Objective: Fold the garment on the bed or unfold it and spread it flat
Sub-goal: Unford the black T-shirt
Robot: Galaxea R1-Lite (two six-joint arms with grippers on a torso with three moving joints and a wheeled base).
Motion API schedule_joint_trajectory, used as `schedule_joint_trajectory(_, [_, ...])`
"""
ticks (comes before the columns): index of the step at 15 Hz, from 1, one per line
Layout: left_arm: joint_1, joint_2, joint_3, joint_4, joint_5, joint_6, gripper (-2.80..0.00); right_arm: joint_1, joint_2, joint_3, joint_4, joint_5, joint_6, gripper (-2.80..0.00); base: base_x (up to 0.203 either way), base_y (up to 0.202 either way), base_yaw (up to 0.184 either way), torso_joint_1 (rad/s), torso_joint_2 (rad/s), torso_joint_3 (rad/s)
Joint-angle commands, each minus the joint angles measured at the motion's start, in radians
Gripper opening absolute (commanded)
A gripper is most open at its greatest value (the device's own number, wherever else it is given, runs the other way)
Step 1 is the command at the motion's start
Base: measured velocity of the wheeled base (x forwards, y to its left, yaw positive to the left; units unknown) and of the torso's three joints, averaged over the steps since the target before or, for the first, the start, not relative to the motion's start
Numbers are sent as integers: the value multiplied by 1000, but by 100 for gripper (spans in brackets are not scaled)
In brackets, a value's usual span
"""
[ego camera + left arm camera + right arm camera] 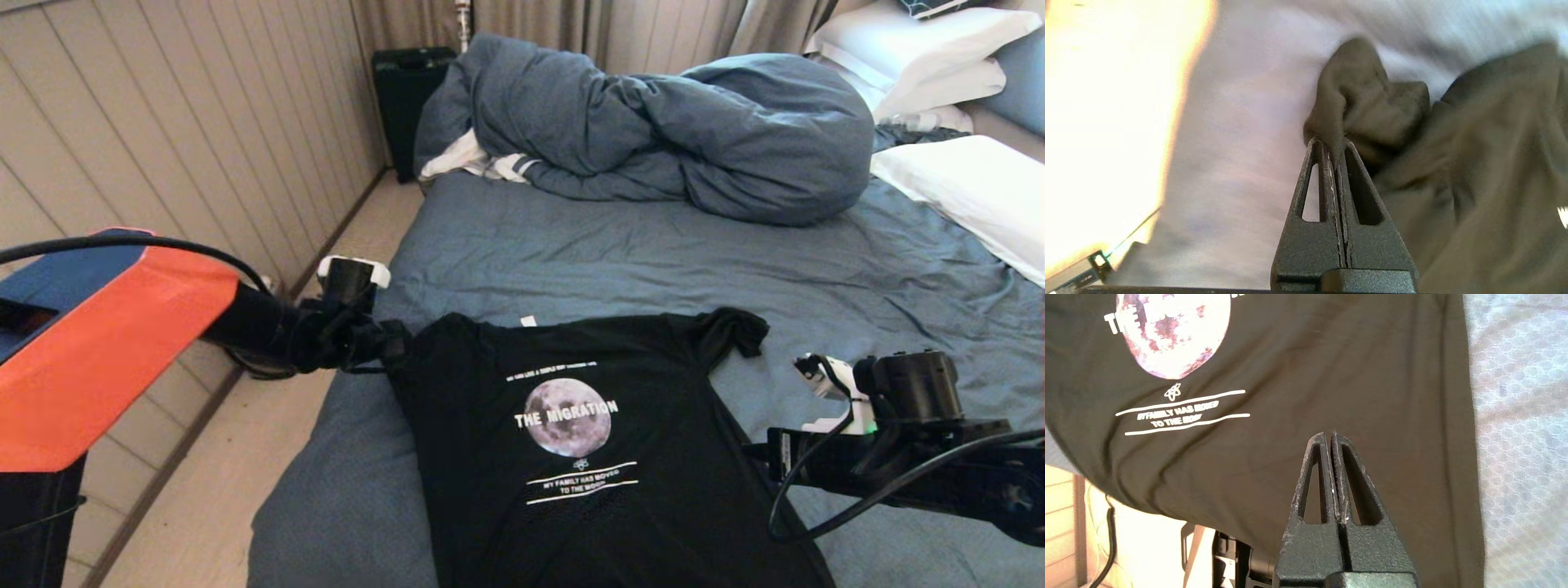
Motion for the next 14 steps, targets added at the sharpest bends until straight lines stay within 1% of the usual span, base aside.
schedule_joint_trajectory(1, [23, -44, 0, -3, 1, -2, -280, 0, 4, 0, -3, 1, 1, -280, 0, 0, 0, 0, 0, 0])
schedule_joint_trajectory(5, [57, -75, -1, -8, 3, -8, -280, 0, 4, 5, -3, 2, 1, -280, 0, 0, 0, 0, 0, 0])
schedule_joint_trajectory(8, [57, -67, 2, -5, 3, -10, -280, -1, 7, 2, -3, 2, 1, -280, 0, 0, 0, 0, 0, 0])
schedule_joint_trajectory(10, [60, -74, 37, -8, 4, -20, -280, 0, 11, 2, -3, 2, 1, -280, 0, 0, 0, 0, 0, 0])
schedule_joint_trajectory(12, [65, -62, 41, -9, 4, -22, -280, 0, 19, 0, -4, 2, 0, -280, 0, 0, 0, 0, 0, 0])
schedule_joint_trajectory(14, [64, -56, 42, -9, 3, -22, -280, -1, 23, 9, -39, 1, 1, -280, 0, 0, 0, 0, 0, 0])
